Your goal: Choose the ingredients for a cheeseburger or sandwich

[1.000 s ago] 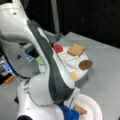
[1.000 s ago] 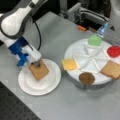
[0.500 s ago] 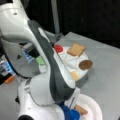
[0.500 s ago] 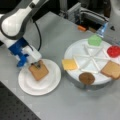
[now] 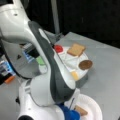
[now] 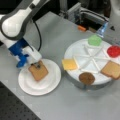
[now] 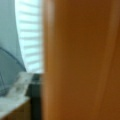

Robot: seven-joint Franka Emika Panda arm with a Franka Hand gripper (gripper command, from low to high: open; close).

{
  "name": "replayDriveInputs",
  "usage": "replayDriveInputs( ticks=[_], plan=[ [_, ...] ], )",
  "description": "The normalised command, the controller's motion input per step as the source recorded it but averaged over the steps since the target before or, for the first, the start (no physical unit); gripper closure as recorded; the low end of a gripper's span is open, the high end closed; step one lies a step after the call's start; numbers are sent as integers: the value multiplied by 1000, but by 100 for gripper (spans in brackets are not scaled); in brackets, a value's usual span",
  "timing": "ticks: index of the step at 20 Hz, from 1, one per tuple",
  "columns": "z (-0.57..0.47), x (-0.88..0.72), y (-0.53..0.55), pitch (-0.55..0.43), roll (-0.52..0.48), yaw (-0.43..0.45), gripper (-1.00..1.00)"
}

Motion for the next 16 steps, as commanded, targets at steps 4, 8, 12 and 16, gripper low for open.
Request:
replayDriveInputs(
  ticks=[4,8,12,16],
  plan=[
    [-47,189,-79,-118,194,63,100],
    [-42,186,-73,-112,184,38,-100],
    [-36,165,-61,-106,179,25,-100],
    [-29,147,-41,-104,178,21,-100]
  ],
)
